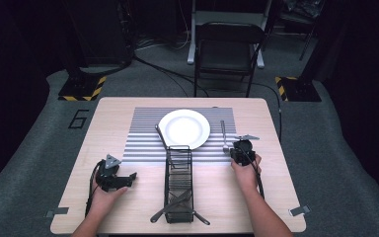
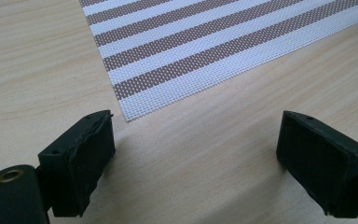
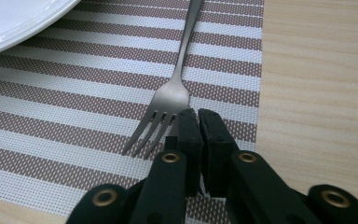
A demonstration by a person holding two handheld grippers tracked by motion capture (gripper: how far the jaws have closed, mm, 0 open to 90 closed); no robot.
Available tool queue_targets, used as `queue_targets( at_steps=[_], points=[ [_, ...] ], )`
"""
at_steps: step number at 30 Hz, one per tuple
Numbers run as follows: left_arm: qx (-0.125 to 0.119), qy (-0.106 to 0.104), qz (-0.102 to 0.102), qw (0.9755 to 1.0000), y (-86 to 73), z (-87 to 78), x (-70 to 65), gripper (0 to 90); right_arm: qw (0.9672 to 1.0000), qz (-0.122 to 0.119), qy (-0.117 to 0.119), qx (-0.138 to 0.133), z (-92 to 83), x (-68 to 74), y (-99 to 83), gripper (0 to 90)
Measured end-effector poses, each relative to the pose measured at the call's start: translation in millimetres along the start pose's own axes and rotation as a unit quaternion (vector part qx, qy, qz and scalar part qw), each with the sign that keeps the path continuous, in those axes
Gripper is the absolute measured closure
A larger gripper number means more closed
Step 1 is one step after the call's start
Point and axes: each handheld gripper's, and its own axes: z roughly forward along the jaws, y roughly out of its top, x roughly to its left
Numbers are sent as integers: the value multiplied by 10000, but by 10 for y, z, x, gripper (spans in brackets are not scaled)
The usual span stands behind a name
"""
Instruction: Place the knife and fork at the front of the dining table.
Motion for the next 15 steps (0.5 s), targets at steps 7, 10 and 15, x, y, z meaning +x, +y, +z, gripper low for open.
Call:
queue_targets(
  at_steps=[7, 10, 15],
  points=[
    [-5, -14, -7, 10000, -1, -2, 1, 111, 9996, -85, 60, -268, -189, -23, -76, 750],
    [4, -50, -14, 10000, 0, -7, 13, 111, 9989, -90, 234, -403, -312, -15, -119, 687],
    [-57, -51, -119, 9999, -6, -13, 23, 123, 9975, -279, 552, -339, -480, 31, -193, 568]
  ],
)
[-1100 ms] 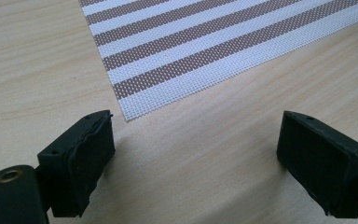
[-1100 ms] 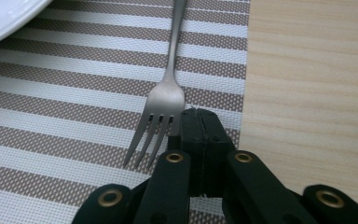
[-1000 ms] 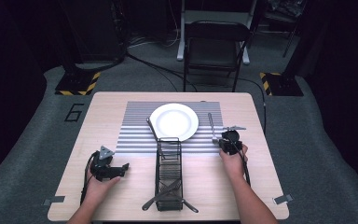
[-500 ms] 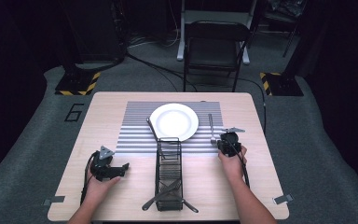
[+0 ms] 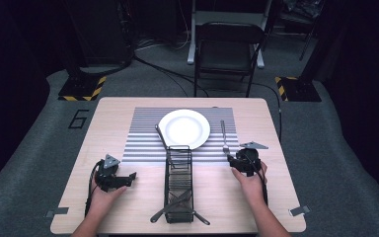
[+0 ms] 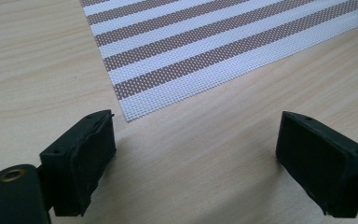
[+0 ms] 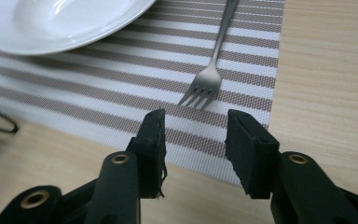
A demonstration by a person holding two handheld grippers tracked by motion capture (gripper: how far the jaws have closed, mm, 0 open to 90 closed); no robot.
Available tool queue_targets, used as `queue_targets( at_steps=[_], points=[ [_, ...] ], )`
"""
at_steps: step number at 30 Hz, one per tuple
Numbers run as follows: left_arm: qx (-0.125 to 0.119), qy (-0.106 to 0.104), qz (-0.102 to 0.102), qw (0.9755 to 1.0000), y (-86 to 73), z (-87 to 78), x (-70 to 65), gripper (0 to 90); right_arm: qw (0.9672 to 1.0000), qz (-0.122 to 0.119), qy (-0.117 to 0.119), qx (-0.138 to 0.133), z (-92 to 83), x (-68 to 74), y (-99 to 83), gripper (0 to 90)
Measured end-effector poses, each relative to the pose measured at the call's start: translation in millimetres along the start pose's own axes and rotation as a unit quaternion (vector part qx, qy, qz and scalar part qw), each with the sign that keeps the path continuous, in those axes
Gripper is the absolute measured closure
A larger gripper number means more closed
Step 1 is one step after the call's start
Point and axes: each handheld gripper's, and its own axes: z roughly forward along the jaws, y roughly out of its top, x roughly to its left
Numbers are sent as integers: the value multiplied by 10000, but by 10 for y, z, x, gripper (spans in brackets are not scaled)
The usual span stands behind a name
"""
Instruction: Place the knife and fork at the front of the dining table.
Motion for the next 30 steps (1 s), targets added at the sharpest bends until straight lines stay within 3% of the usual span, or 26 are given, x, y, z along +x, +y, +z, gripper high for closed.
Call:
queue_targets(
  at_steps=[4, 5, 10, 12, 13, 18, 23, 30],
  points=[
    [-19, 62, 29, 10000, -5, -9, 4, 161, 9992, -349, 191, -21, -119, 78, -57, 495],
    [8, 103, 90, 9999, -5, -12, -1, 172, 9989, -368, 301, -33, -145, 94, -73, 485],
    [-100, 143, 39, 9998, -6, -17, 2, 258, 9974, -458, 498, -230, -242, 143, -131, 465],
    [-38, 149, 21, 9999, 6, -39, 8, 325, 9969, -489, 536, -290, -268, 158, -136, 465],
    [43, 116, -2, 9999, 17, -55, 12, 349, 9966, -513, 551, -321, -278, 161, -137, 465],
    [7, -89, -238, 9997, 91, -133, -17, 378, 9955, -615, 607, -401, -308, 234, -132, 467],
    [-49, -232, -177, 9996, 194, -226, -98, 403, 9942, -693, 714, -417, -314, 268, -138, 468],
    [-121, -437, -90, 9989, 348, -348, -182, 440, 9934, -852, 653, -414, -315, 295, -152, 472]
  ],
)
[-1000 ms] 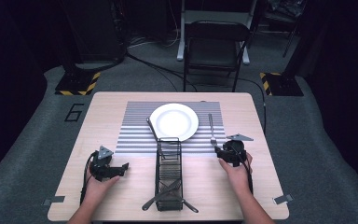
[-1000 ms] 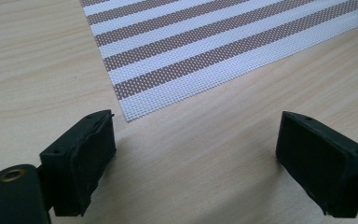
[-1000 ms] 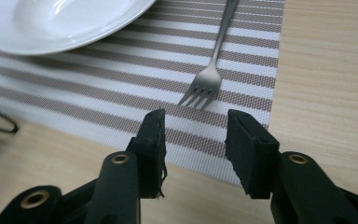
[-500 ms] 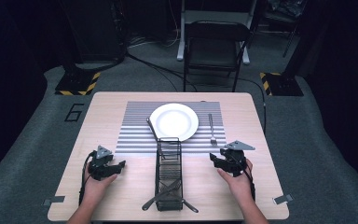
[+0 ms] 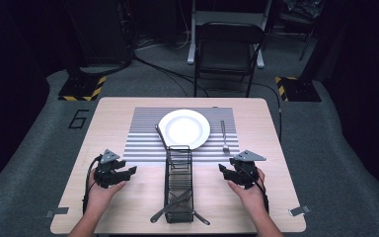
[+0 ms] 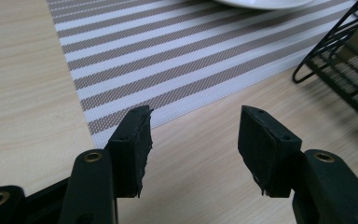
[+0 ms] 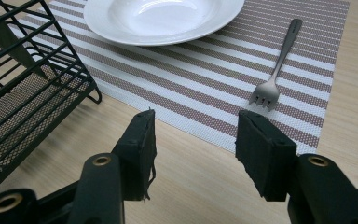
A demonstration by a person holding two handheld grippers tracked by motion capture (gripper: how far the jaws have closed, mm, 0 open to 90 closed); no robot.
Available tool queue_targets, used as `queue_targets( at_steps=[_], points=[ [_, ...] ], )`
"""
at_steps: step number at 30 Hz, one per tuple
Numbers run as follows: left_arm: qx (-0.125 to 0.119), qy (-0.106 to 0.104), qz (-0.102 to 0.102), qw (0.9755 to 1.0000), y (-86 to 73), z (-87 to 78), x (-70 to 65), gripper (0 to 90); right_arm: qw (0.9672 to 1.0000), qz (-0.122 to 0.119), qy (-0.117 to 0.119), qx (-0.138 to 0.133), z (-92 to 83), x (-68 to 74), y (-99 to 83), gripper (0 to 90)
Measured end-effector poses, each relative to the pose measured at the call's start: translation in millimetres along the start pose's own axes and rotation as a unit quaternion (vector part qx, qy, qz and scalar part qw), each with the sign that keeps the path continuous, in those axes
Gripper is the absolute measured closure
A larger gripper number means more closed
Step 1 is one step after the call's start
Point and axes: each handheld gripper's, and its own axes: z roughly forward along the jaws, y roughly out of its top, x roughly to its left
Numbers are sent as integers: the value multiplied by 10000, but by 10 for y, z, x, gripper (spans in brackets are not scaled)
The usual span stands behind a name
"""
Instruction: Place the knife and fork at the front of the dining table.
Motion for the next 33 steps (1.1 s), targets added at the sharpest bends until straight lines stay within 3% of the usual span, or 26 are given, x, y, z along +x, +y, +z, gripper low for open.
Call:
queue_targets(
  at_steps=[2, 9, 20, 33],
  points=[
    [-31, -72, -83, 9999, 56, -23, -21, 439, 10000, -18, -2, -13, 0, 2, -2, 472],
    [-208, -194, 27, 9996, 275, -101, -135, 448, 10000, -30, 6, -60, -9, 9, -4, 473],
    [-337, -491, 429, 9973, 597, -194, -393, 486, 10000, 39, -6, -39, -5, -28, -21, 475],
    [-527, -805, 494, 9941, 837, -215, -639, 551, 9999, 92, -4, -40, 3, -53, -32, 480]
  ],
)
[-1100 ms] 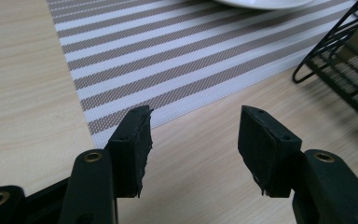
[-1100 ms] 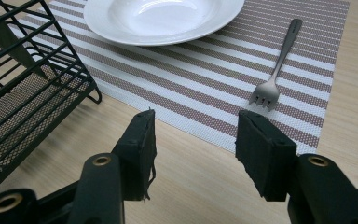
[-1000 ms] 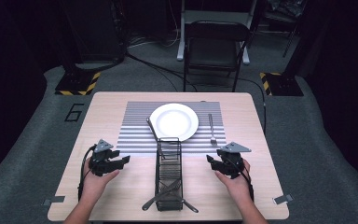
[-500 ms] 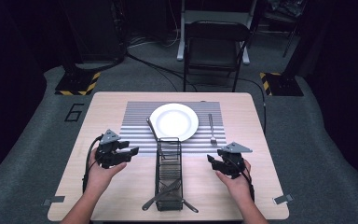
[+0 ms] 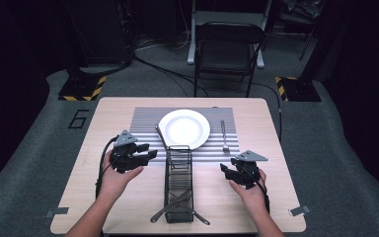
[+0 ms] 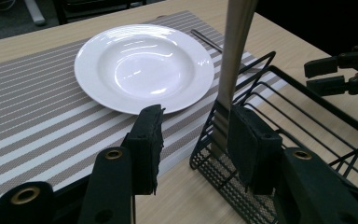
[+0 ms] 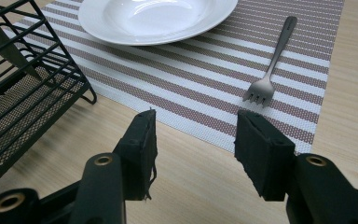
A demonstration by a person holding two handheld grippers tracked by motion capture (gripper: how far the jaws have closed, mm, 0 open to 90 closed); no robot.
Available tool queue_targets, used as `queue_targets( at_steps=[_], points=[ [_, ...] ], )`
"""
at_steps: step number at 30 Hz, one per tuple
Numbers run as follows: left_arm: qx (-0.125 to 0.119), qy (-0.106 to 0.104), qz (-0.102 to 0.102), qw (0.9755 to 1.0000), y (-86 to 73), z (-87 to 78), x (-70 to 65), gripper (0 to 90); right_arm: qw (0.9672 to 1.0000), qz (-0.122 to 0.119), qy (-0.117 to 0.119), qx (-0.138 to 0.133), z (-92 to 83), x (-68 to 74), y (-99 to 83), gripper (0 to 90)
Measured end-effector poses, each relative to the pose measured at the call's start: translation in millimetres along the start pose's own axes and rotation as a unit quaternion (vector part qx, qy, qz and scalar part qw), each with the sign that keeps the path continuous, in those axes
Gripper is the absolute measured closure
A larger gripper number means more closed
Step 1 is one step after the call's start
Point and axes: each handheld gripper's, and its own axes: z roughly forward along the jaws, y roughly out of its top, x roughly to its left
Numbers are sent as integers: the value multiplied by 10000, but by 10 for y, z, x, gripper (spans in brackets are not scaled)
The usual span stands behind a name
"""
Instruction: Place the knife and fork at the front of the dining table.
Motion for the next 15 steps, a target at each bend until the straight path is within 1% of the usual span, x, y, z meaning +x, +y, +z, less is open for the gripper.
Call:
queue_targets(
  at_steps=[1, 7, 9, 11, 13, 15],
  points=[
    [-4, -13, 37, 10000, 14, 15, -9, 552, 10000, 9, -1, 4, 0, 0, -1, 481],
    [-26, -144, 10, 9999, 62, 128, -76, 581, 10000, 57, 10, 36, 14, -14, -10, 482],
    [-27, -175, 37, 9998, 69, 163, -92, 591, 10000, 88, 21, 41, 12, -17, -11, 482],
    [-2, -216, 11, 9998, 73, 196, -101, 608, 9999, 106, 22, 33, 11, -22, -11, 483],
    [2, -240, -3, 9997, 75, 228, -108, 621, 9999, 115, 23, 26, 9, -27, -10, 483],
    [9, -242, 39, 9997, 80, 261, -116, 639, 9999, 109, 27, 17, 12, -34, -11, 483]
  ],
)
